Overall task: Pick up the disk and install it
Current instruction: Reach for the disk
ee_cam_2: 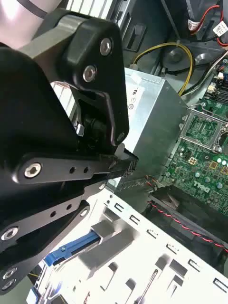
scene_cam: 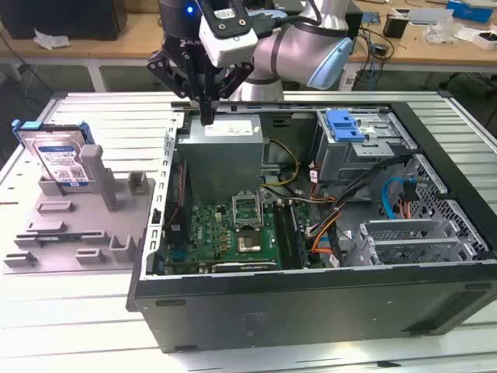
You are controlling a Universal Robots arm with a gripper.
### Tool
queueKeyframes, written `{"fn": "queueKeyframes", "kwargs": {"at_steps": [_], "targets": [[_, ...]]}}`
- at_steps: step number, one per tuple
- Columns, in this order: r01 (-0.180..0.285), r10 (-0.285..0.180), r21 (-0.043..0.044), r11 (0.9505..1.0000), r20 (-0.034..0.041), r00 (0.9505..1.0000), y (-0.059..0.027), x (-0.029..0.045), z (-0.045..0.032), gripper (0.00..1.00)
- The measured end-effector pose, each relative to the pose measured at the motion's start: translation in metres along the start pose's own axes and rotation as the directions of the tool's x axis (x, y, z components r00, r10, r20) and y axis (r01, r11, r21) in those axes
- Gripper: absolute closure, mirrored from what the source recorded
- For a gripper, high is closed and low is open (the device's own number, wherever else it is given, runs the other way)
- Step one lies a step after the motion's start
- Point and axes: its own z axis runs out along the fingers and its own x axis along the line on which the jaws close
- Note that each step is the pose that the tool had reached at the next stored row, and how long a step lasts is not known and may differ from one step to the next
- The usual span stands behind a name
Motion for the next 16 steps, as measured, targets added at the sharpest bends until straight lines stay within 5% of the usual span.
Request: {"fn": "queueKeyframes", "kwargs": {"at_steps": [10, 16], "targets": [[0.000, 0.000, 0.0000, 1.0000, 0.0001, 1.0000, 0.0001, 0.0010, 0.0000, 0.89], [-0.001, 0.001, 0.0000, 1.0000, 0.0001, 1.0000, 0.0062, 0.0216, 0.0000, 0.89]]}}
